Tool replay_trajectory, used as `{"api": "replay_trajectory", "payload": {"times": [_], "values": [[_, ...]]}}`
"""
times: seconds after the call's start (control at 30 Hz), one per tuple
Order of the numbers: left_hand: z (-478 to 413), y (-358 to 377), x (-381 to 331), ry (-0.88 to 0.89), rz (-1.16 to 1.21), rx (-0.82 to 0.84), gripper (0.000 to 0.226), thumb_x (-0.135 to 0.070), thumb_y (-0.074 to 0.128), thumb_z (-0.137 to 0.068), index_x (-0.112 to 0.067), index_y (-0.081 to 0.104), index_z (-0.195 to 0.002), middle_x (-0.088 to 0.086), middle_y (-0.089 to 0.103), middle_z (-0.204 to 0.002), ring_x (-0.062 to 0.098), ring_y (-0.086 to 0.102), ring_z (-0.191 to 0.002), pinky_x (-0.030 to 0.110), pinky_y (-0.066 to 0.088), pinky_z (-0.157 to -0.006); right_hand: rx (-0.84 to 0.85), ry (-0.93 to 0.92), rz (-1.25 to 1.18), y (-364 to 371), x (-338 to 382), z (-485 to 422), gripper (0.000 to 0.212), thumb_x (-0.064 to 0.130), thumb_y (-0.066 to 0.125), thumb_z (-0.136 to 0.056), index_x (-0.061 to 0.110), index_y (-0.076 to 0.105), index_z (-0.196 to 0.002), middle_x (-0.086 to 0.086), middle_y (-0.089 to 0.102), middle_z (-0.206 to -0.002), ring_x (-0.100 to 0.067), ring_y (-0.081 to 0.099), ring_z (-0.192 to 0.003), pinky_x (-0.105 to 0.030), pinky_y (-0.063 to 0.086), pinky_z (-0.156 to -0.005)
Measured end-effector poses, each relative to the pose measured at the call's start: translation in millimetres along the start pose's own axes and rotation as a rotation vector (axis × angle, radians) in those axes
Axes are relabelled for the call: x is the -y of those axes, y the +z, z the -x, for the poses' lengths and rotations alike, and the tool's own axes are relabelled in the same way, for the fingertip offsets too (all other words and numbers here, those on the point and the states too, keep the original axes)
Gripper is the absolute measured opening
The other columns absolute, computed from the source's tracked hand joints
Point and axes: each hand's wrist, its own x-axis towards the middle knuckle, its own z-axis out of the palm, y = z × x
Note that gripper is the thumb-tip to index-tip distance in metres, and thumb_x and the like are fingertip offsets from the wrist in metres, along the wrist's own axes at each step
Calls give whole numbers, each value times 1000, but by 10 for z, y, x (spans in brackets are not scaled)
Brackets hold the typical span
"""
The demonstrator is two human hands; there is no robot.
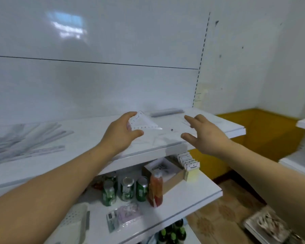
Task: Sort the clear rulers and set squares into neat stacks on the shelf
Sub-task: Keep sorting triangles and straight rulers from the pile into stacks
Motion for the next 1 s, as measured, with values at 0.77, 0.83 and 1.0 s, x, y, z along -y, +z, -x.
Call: {"api": "replay_trajectory", "payload": {"times": [0.77, 0.83, 1.0], "values": [[-1117, 1325, -82, -190, -464, 234, 56, -51, 66, -80, -21, 55, -127, -4, 45, -106, 17, 49, -103, 28, 40, -89, 111, 61, -153, 546, -2042, -1160, 56, 37, 57, -91, 27, 37, -142, 3, 51, -129, -15, 49, -114, -29, 38, -96], [-1131, 1341, -88, -216, -471, 244, 56, -52, 66, -80, -22, 55, -126, -6, 45, -104, 14, 47, -97, 27, 39, -87, 135, 51, -182, 602, -2090, -1328, 55, 37, 58, -91, 26, 38, -142, 3, 50, -129, -14, 49, -114, -27, 36, -96], [-1098, 1373, -174, -318, -521, 310, 58, -55, 65, -79, -24, 54, -126, -3, 51, -113, 16, 51, -104, 27, 40, -88, 219, -27, -223, 644, -2125, -1598, 53, 36, 58, -91, 24, 41, -140, 4, 47, -129, -13, 47, -116, -25, 33, -98]]}}
